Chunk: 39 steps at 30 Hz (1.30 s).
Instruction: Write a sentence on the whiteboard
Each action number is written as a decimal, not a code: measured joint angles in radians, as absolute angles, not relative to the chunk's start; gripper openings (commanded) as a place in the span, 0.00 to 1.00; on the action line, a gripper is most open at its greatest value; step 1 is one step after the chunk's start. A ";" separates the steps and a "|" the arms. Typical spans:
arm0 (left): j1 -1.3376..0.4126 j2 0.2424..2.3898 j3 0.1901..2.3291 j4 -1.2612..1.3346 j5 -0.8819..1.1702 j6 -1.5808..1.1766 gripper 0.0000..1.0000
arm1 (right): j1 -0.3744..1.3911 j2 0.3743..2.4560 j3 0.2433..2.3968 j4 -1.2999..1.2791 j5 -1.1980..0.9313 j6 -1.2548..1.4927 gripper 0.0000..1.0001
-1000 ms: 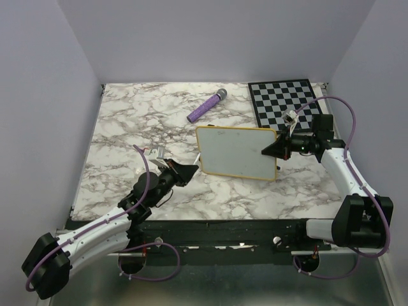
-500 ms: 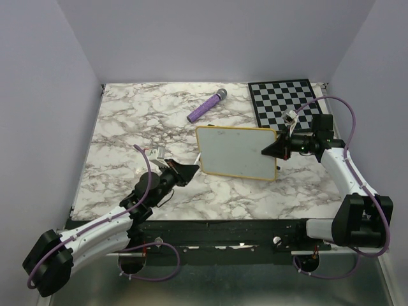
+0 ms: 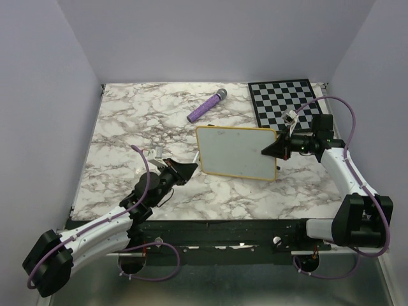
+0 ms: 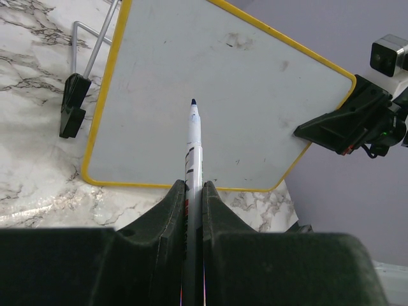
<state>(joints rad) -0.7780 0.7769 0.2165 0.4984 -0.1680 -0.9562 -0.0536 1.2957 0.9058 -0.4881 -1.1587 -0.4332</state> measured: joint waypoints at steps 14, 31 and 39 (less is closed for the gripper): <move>-0.778 0.779 0.216 0.499 -0.168 -0.957 0.00 | -0.054 1.296 0.906 -0.488 -1.158 -0.427 0.01; -0.778 0.787 0.216 0.474 -0.167 -0.892 0.00 | -0.054 1.296 0.906 -0.488 -1.158 -0.426 0.01; -0.778 0.818 0.216 0.475 -0.167 -0.879 0.00 | -0.054 1.296 0.906 -0.488 -1.158 -0.426 0.01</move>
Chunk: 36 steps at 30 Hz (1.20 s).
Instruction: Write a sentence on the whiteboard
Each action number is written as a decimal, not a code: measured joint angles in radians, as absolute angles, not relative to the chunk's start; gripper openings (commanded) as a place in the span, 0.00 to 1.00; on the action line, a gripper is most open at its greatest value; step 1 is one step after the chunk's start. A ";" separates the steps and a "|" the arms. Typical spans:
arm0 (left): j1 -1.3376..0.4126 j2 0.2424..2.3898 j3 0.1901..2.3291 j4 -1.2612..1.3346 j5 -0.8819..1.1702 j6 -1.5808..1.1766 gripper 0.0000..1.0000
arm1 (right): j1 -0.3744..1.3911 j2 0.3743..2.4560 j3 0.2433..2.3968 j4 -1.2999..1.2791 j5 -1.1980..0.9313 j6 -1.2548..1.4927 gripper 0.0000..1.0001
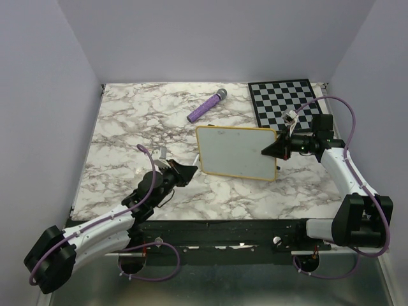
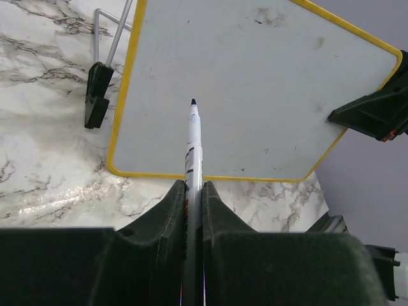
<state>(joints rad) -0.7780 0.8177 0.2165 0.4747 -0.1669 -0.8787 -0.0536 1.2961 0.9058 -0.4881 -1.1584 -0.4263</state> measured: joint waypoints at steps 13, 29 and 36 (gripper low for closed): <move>-0.778 0.876 0.221 0.493 -0.168 -0.875 0.00 | -0.054 1.298 0.906 -0.488 -1.158 -0.426 0.00; -0.754 1.042 0.374 0.523 -0.188 -0.838 0.00 | -0.054 1.298 0.906 -0.488 -1.158 -0.420 0.01; -0.731 1.097 0.407 0.532 -0.189 -0.814 0.00 | -0.054 1.298 0.906 -0.488 -1.158 -0.420 0.01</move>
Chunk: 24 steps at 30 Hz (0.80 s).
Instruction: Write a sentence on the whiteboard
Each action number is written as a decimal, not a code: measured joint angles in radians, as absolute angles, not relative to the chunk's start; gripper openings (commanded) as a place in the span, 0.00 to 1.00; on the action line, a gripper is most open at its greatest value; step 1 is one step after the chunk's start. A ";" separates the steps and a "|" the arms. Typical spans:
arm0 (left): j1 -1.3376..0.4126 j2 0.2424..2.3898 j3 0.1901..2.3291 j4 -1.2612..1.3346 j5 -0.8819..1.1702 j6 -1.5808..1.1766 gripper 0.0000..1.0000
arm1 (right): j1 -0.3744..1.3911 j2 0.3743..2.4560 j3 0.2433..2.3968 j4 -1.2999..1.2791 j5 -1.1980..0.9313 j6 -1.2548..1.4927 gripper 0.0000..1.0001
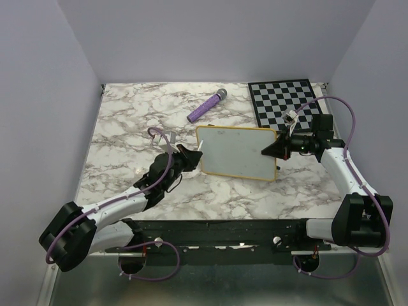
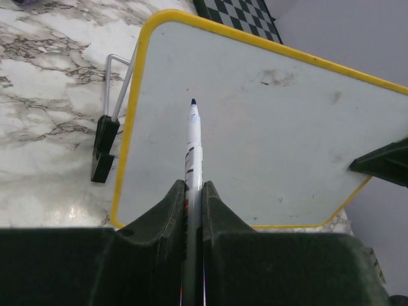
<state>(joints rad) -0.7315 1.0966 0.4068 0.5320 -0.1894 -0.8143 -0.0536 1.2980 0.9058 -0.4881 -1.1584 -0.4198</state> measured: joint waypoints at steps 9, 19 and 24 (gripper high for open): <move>-0.706 1.135 0.448 0.530 -0.189 -0.781 0.00 | -0.054 1.298 0.906 -0.488 -1.158 -0.420 0.01; -0.693 1.168 0.466 0.529 -0.169 -0.761 0.00 | -0.054 1.299 0.906 -0.488 -1.158 -0.420 0.01; -0.685 1.176 0.466 0.529 -0.155 -0.755 0.00 | -0.054 1.303 0.906 -0.488 -1.159 -0.420 0.01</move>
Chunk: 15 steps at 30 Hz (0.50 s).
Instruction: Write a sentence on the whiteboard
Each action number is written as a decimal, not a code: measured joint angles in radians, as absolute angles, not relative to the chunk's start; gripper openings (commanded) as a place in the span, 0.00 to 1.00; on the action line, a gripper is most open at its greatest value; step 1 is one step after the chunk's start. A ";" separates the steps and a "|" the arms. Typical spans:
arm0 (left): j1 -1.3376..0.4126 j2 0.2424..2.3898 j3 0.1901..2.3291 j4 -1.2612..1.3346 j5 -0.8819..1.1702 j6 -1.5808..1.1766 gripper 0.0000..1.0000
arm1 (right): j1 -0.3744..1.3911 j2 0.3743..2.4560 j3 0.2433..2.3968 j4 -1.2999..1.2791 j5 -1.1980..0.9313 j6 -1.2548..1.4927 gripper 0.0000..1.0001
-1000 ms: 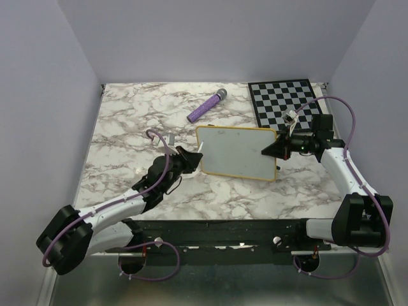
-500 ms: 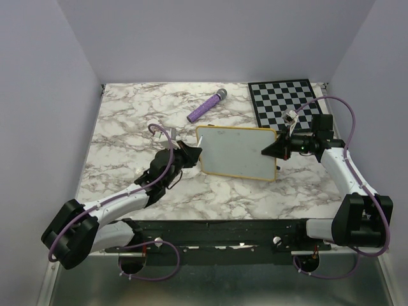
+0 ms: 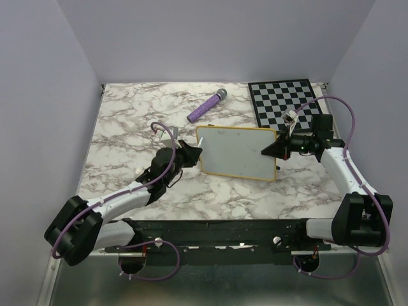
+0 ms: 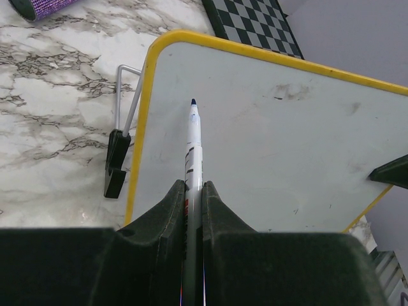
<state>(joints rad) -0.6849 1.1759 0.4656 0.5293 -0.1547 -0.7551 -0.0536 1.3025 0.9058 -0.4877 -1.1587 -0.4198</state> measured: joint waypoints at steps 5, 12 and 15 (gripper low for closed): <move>-0.676 1.184 0.467 0.529 -0.138 -0.751 0.00 | -0.054 1.303 0.906 -0.488 -1.159 -0.420 0.01; -0.668 1.205 0.479 0.528 -0.118 -0.748 0.00 | -0.054 1.303 0.906 -0.488 -1.158 -0.420 0.01; -0.667 1.208 0.483 0.527 -0.114 -0.748 0.00 | -0.054 1.303 0.906 -0.488 -1.158 -0.420 0.01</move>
<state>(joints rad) -0.6666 1.2076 0.4828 0.5274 -0.1143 -0.7483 -0.0536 1.3025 0.9058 -0.4877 -1.1584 -0.4198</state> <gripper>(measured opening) 0.193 0.068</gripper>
